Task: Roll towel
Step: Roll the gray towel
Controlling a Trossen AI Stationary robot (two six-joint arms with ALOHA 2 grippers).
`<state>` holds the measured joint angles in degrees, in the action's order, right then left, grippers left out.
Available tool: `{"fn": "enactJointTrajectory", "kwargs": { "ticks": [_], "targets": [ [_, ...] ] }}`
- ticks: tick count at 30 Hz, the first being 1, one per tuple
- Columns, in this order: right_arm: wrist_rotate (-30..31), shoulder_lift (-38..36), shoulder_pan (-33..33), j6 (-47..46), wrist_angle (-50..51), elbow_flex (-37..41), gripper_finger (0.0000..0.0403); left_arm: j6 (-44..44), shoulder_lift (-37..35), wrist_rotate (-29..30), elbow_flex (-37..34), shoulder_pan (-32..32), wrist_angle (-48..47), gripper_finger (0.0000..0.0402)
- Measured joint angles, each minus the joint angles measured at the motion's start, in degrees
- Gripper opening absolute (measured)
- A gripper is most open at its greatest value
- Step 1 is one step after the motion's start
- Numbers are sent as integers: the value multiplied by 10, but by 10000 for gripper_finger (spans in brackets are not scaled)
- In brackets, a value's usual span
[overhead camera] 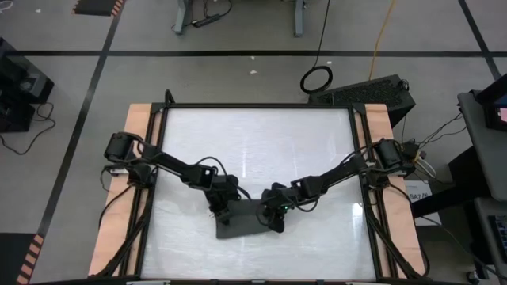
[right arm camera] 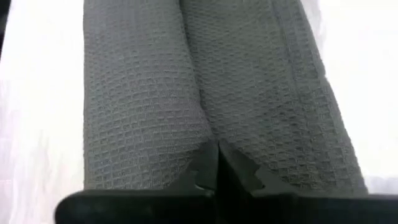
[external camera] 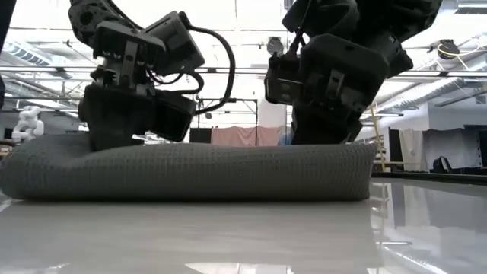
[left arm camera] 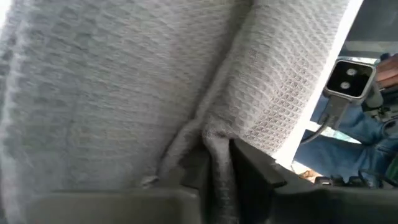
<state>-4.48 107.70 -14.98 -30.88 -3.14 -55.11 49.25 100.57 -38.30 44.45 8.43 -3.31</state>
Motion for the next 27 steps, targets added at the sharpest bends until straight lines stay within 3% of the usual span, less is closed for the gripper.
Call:
{"fn": "enactJointTrajectory", "kwargs": {
  "ticks": [8,14,21,27],
  "targets": [
    [1,0,-1,0,-24,0,1,14,-51,0,0,-1,-61,177],
    [2,0,-1,4,-22,0,0,15,-77,0,2,-2,-101,234],
    [2,0,-1,4,-22,0,0,-4,-111,7,2,-4,-115,256],
    [3,0,-1,3,-22,0,0,-11,-146,63,2,-14,-177,256]
  ]
}}
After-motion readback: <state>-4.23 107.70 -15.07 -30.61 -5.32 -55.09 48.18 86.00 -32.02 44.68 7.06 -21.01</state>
